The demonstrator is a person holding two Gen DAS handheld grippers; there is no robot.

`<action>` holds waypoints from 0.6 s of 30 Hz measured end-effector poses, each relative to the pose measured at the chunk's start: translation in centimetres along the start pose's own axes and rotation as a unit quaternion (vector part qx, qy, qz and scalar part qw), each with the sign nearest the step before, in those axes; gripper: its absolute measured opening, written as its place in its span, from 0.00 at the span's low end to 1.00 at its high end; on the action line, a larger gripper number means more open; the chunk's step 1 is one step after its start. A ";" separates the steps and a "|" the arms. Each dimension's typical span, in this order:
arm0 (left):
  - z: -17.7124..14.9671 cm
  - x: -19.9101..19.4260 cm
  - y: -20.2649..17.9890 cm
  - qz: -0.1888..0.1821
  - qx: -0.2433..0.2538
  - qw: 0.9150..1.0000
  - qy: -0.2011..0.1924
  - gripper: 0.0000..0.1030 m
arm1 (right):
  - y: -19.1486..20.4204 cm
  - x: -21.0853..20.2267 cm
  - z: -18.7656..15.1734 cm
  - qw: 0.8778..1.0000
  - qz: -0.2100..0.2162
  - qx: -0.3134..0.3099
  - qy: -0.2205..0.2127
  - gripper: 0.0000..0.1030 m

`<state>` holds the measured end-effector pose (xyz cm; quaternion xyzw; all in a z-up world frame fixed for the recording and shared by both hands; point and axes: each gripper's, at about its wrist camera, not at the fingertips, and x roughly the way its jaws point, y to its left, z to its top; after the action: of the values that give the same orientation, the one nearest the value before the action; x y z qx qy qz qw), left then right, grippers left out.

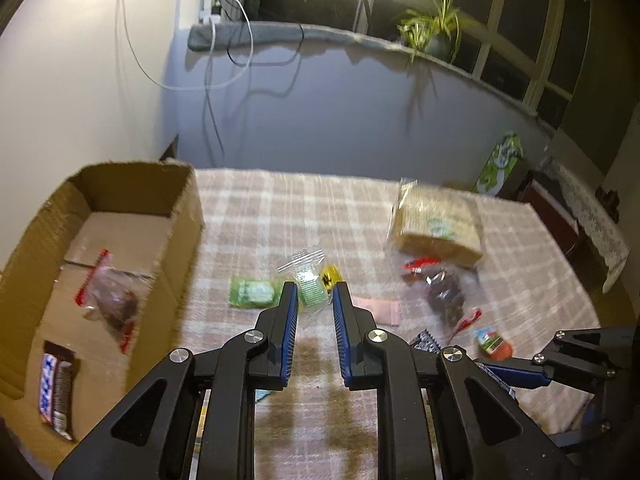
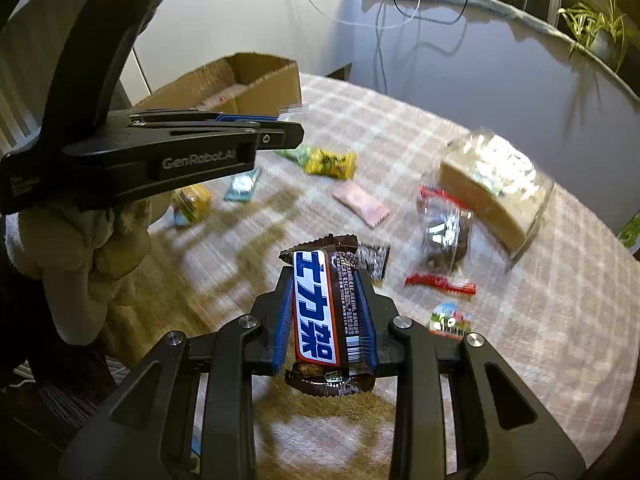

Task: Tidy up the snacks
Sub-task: 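Grasp the small clear candy with the left tool while the right tool carries the bar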

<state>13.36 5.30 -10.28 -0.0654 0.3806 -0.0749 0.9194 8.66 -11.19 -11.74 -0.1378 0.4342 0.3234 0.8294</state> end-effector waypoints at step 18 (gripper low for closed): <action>-0.1 -5.1 6.1 0.018 -0.053 0.996 -0.067 0.16 | 3.7 -0.8 8.1 0.998 0.005 -0.015 -0.055 0.29</action>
<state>10.26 12.17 -7.96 -0.1120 0.3230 -0.0338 0.9391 10.98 -4.58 -6.17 -0.1303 0.3841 0.3413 0.8480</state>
